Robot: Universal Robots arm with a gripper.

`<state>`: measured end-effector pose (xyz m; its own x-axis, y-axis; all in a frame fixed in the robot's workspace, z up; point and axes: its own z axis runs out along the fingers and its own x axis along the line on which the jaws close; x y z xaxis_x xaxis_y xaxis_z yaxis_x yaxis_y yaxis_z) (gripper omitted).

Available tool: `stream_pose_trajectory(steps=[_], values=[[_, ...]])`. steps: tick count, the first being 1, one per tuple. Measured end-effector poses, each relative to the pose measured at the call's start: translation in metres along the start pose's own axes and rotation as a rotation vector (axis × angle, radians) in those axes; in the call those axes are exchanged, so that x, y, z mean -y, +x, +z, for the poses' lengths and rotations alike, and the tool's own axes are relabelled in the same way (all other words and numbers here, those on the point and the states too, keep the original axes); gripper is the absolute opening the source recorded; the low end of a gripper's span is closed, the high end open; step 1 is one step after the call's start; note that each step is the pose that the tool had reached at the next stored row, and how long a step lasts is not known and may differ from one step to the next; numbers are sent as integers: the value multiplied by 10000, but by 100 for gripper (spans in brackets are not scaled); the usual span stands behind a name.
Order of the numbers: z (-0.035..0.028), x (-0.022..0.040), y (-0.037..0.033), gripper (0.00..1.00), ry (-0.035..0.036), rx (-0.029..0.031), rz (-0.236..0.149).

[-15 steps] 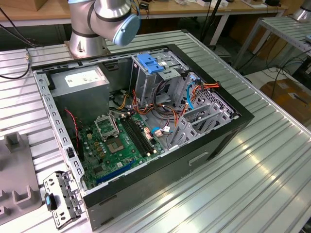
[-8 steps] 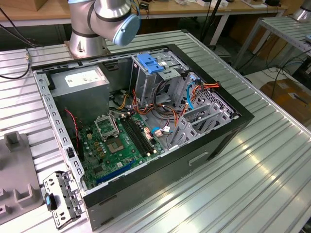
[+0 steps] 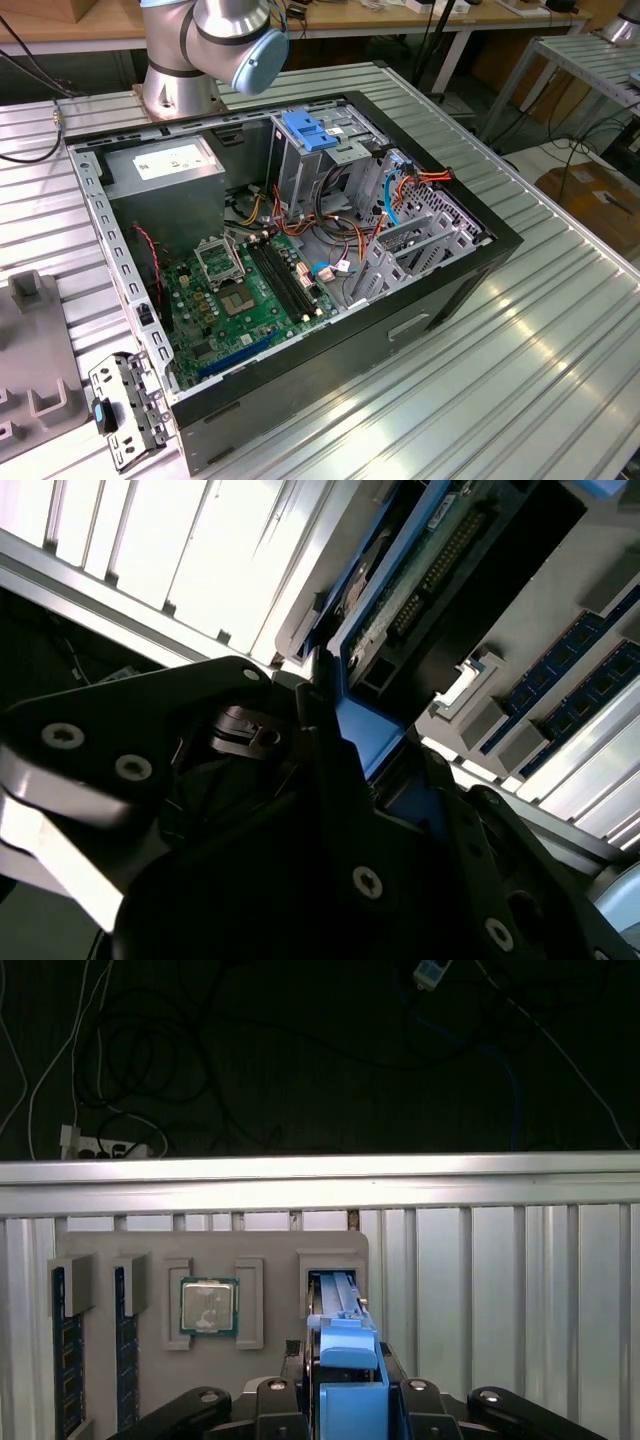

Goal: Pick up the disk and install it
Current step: 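Pick up the disk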

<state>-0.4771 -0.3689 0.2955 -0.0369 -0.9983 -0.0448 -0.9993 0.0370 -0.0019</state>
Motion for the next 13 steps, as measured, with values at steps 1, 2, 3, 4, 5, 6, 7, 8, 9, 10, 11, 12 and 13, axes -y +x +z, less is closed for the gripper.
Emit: stream_pose_trajectory(steps=[1, 2, 3, 4, 5, 6, 7, 8, 9, 10, 11, 12, 13], values=[[1, 0, 0, 37, 4, 0, 78], [1, 0, 0, 37, 7, 0, 111], [2, 0, 0, 37, 8, 1, 121], [2, 0, 0, 37, 8, 1, 122], [2, 0, 0, 37, 8, 1, 122], [2, 0, 0, 37, 8, 1, 123], [2, 0, 0, 37, 8, 1, 124], [2, 0, 0, 37, 9, 1, 124], [1, -1, 0, 37, 10, 2, 124], [0, -1, 0, 37, 11, 2, 124], [-4, -1, 0, 37, 10, 2, 125], [-11, 0, -1, 37, 9, 1, 125], [-16, 0, -1, 37, 10, 1, 125]])
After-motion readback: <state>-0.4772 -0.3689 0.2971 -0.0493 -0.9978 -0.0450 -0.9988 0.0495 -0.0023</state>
